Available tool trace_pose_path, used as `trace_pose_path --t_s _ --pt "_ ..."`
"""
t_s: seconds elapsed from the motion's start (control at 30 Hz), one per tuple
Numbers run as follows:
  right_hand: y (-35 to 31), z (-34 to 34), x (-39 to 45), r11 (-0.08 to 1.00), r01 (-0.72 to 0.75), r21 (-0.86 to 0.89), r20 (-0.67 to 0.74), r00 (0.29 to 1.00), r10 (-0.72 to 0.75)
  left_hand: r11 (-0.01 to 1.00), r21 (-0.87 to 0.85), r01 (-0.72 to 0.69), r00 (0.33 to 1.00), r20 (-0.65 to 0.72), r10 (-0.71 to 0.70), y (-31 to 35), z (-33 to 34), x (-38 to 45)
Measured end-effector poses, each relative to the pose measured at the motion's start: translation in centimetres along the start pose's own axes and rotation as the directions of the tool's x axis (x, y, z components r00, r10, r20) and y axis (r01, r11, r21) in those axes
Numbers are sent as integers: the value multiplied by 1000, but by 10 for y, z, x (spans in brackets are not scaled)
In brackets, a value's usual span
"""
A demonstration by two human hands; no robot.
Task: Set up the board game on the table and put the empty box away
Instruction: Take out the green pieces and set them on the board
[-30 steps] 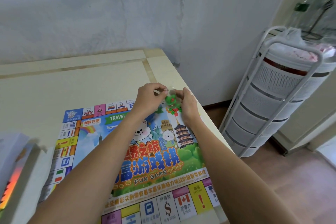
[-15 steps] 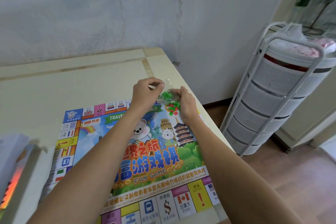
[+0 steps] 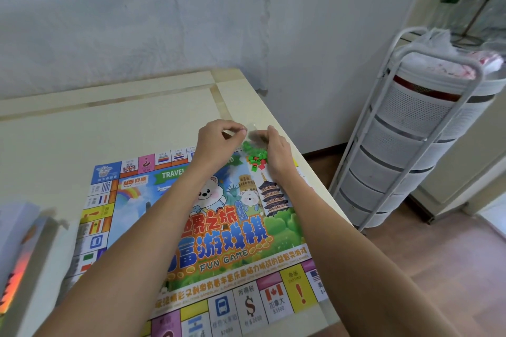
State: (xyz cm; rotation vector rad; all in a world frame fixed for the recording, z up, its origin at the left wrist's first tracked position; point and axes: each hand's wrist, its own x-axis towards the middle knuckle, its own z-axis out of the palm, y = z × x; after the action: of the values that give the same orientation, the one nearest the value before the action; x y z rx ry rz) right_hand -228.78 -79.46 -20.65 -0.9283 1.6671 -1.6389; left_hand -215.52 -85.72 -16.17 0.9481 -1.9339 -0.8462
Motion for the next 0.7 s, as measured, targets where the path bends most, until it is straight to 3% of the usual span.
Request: trace_pose_path --t_s 0.53,0.7 --pt "-4 2 -3 1000 -7 -15 -22 1000 7 998 -61 28 995 -94 -34 2 -9 -1" --pt "-7 5 -3 995 -88 47 4 996 88 982 -141 129 979 -141 -149 2 -19 -6"
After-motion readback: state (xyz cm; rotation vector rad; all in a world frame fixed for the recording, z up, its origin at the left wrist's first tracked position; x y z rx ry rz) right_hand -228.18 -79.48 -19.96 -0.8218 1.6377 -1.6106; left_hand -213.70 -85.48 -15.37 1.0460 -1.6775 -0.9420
